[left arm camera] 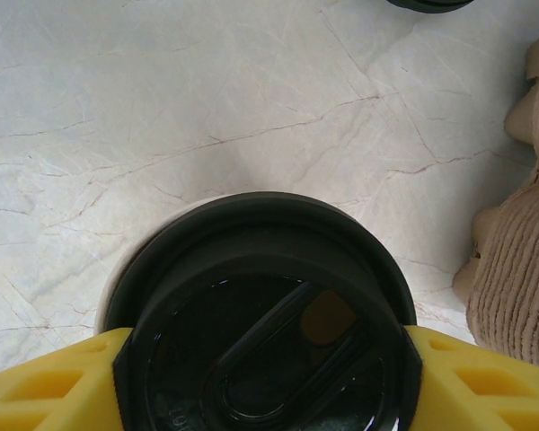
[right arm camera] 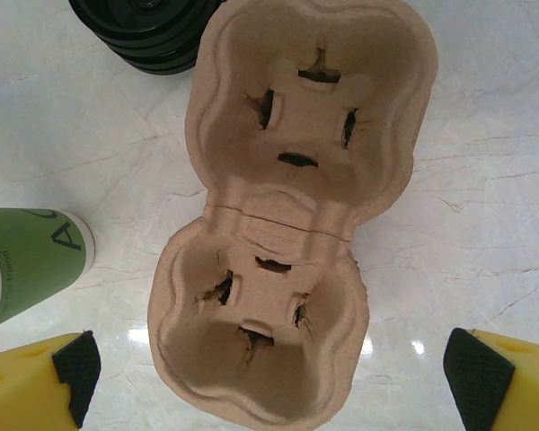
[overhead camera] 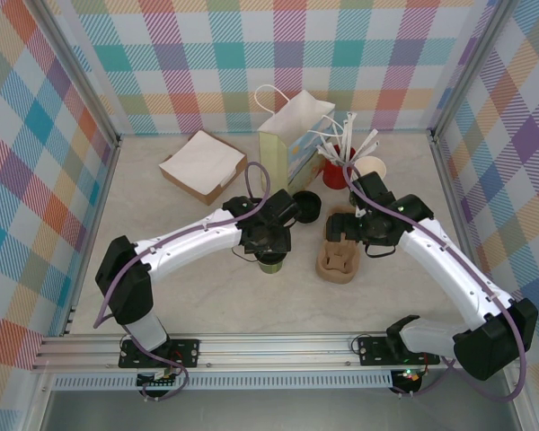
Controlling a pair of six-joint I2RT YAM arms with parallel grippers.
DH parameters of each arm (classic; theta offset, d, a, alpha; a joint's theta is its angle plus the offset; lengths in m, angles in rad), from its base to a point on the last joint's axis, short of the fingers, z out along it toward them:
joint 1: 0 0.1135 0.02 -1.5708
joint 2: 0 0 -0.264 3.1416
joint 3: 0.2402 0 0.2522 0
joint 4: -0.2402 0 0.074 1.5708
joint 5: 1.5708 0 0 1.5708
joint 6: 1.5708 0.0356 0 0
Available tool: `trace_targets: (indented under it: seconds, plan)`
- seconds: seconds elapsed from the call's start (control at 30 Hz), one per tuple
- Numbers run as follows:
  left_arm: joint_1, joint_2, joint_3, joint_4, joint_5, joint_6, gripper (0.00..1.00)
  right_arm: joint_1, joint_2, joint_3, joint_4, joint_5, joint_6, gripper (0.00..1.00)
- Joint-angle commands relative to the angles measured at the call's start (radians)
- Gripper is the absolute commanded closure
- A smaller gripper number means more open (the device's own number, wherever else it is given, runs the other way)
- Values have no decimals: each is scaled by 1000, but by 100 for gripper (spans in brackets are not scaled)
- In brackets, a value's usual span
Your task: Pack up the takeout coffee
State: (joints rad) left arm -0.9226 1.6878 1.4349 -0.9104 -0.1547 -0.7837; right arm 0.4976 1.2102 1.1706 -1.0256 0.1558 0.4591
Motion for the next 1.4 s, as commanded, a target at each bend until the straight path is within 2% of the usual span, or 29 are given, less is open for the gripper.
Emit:
trace_targets:
  seconds: [0.0,0.4,1.17,1.37]
  plan:
    - [-15,18,27,-24,-7,11,36,-5,6,-14,3,-12,0,0]
    - [-28,27,74,-91,-72,26,35,-5,13,-22,11,-23,3,0]
    - [-32,40,66,-114,-71,23,34,-5,15,-28,14,-31,5,0]
    - [-30,46,58,-105,-62,17,30,-5,20,-25,12,-38,3,0]
